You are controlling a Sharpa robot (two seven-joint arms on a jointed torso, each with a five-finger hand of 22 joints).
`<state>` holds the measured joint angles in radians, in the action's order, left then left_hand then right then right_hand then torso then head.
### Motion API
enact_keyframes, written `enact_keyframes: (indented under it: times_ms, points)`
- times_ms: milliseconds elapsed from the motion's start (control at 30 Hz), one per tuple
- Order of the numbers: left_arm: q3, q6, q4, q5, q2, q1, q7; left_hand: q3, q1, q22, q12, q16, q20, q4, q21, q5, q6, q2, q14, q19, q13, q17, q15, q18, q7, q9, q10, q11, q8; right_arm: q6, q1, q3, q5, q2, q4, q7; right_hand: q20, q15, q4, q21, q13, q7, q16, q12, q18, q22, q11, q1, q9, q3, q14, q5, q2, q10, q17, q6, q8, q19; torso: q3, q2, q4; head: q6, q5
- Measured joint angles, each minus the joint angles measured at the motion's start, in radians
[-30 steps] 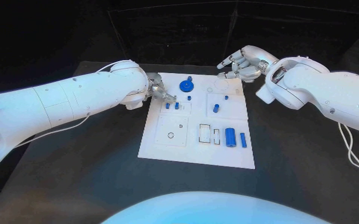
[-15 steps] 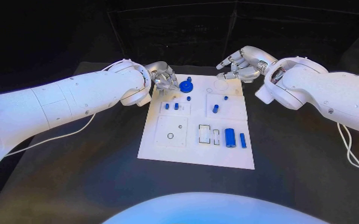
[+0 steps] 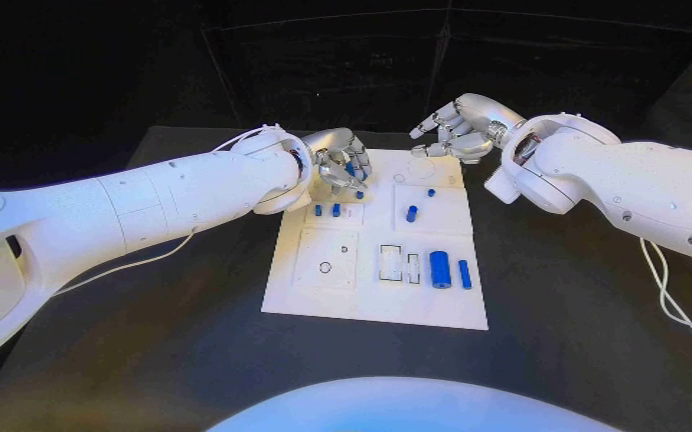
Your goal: Assemble the parts on the task board
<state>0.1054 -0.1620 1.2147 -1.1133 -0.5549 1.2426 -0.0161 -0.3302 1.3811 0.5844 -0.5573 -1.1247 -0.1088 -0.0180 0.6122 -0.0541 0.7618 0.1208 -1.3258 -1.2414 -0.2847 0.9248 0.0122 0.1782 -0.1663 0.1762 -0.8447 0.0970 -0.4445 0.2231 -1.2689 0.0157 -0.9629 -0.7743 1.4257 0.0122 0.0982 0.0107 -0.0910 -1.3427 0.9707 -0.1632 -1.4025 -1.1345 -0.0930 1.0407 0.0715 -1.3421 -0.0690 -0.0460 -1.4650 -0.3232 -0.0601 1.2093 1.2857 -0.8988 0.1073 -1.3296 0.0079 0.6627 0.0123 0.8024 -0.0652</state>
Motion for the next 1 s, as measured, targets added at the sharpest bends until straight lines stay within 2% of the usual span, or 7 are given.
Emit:
enact_keyframes:
  times_ms: [133,300,500,633,767,833,1000]
  points:
    - [0.005,0.007,-0.030,-0.062,0.025,0.000,-0.005,0.015,-0.016,0.003,0.023,-0.107,0.000,-0.002,0.023,0.000,0.028,0.016,-0.078,-0.053,0.037,0.117,0.000,0.000,0.003,-0.023,0.005,0.005,0.014,0.000,0.000,0.000,0.000,0.001,0.000,0.000,0.000,0.000,0.000,0.000,0.000,0.000,0.000,0.000,0.000,-0.001,0.000,0.000,0.000,0.000,0.000,-0.005,0.000,0.000,0.000,0.000,0.000,0.000,-0.0003,0.000,-0.0001,-0.002,0.004]
    - [0.011,0.023,-0.053,-0.129,0.048,0.000,-0.025,0.037,-0.020,0.046,0.031,-0.191,0.006,0.004,0.077,0.000,0.056,0.012,-0.129,-0.110,0.073,0.211,-0.008,0.000,0.012,-0.049,-0.001,-0.001,0.038,0.000,0.000,0.000,-0.001,0.001,0.000,0.000,0.000,0.000,0.000,0.000,0.000,0.000,0.000,0.000,0.000,-0.001,0.000,0.000,0.000,0.000,0.000,-0.005,0.000,0.000,0.000,0.000,0.000,0.000,-0.0002,0.000,-0.0001,-0.001,0.006]
    - [0.014,0.041,-0.071,-0.183,0.064,-0.001,-0.052,0.046,-0.020,0.103,0.045,-0.199,0.011,0.007,0.136,0.000,0.078,0.012,-0.136,-0.139,0.098,0.218,-0.008,0.000,0.016,-0.067,-0.008,-0.006,0.056,0.000,0.000,0.000,-0.002,0.003,0.000,0.000,0.000,0.000,0.000,0.000,0.000,0.000,0.000,0.000,0.000,-0.001,0.000,0.000,0.000,0.000,0.000,-0.005,0.000,0.000,0.000,0.000,0.000,0.000,-0.0002,0.000,0.0000,-0.001,0.009]
    - [0.014,0.061,-0.086,-0.206,0.074,-0.001,-0.066,0.046,-0.013,0.135,0.051,-0.199,0.014,0.007,0.168,0.000,0.104,-0.003,-0.136,-0.153,0.112,0.209,-0.008,0.000,0.018,-0.074,-0.028,-0.010,0.061,0.000,0.000,0.000,-0.002,0.005,0.000,0.000,0.000,0.000,0.000,0.000,0.000,0.000,0.000,0.000,0.000,-0.001,0.000,0.000,0.000,0.000,0.000,-0.005,0.000,0.000,0.000,0.000,0.000,0.000,-0.0004,-0.001,0.0006,0.002,0.009]
    - [0.014,0.085,-0.095,-0.220,0.079,0.000,-0.075,0.044,-0.015,0.154,0.057,-0.199,0.017,0.009,0.187,0.000,0.115,-0.004,-0.139,-0.158,0.123,0.202,-0.012,0.000,0.023,-0.080,-0.042,-0.013,0.068,0.000,0.000,0.000,-0.003,0.006,0.000,0.001,0.000,0.000,0.000,0.000,0.000,0.000,0.000,0.000,0.000,-0.001,0.000,0.000,0.000,0.000,0.000,-0.005,0.000,0.000,0.000,0.000,0.000,0.000,-0.0005,-0.001,0.0007,0.003,0.009]
    - [0.014,0.096,-0.098,-0.226,0.082,0.000,-0.078,0.040,-0.011,0.165,0.064,-0.199,0.019,0.013,0.198,0.000,0.129,-0.009,-0.139,-0.166,0.130,0.200,-0.012,-0.015,0.025,-0.083,-0.055,-0.015,0.073,0.000,0.000,0.000,-0.003,0.007,-0.001,0.001,0.000,0.000,0.000,0.000,0.000,0.000,0.000,0.000,0.000,-0.001,0.000,0.000,0.000,0.000,0.000,-0.005,0.000,0.000,0.000,0.000,0.000,0.000,-0.0008,-0.001,0.0010,0.003,0.009]
    - [0.014,0.121,-0.105,-0.236,0.089,0.000,-0.081,0.029,-0.006,0.192,0.073,-0.199,0.023,0.018,0.222,0.000,0.147,-0.014,-0.143,-0.169,0.146,0.195,-0.015,-0.015,0.028,-0.089,-0.080,-0.018,0.084,-0.001,0.000,0.000,-0.003,0.008,-0.002,0.001,0.000,0.000,0.000,0.000,0.000,0.000,0.000,0.000,0.000,-0.001,0.000,0.000,0.000,0.000,0.000,-0.005,0.000,0.000,0.000,0.000,0.000,0.000,-0.0010,-0.001,0.0018,0.002,0.012]
